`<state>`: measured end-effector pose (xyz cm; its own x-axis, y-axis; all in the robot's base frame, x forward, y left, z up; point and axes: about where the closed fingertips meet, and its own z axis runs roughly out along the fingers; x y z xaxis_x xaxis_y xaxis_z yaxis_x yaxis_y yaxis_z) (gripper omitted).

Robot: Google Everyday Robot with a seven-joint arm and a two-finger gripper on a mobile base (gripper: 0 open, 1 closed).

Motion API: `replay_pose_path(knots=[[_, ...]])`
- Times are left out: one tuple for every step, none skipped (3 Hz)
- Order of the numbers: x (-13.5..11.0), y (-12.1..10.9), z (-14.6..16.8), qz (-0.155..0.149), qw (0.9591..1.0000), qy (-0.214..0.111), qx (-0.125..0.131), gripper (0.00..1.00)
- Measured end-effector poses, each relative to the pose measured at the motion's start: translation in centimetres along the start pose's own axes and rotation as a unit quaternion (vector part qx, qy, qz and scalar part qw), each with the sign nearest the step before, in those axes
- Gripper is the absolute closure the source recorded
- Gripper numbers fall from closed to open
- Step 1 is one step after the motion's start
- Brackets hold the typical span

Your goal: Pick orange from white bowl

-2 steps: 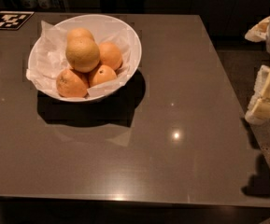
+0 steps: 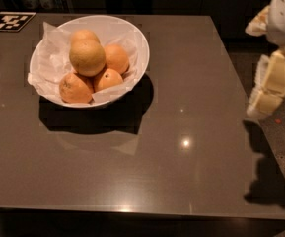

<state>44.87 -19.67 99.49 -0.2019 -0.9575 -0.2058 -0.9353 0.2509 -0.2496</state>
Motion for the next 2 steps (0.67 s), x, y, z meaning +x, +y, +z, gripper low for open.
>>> replay_pose_path(knots=[[-3.8,-1.2,-0.1,-0.03,0.9994,0.005,-0.016,0.0],[-7.9,-2.0,-0.2,-0.072,0.9971,-0.009,-0.025,0.0]])
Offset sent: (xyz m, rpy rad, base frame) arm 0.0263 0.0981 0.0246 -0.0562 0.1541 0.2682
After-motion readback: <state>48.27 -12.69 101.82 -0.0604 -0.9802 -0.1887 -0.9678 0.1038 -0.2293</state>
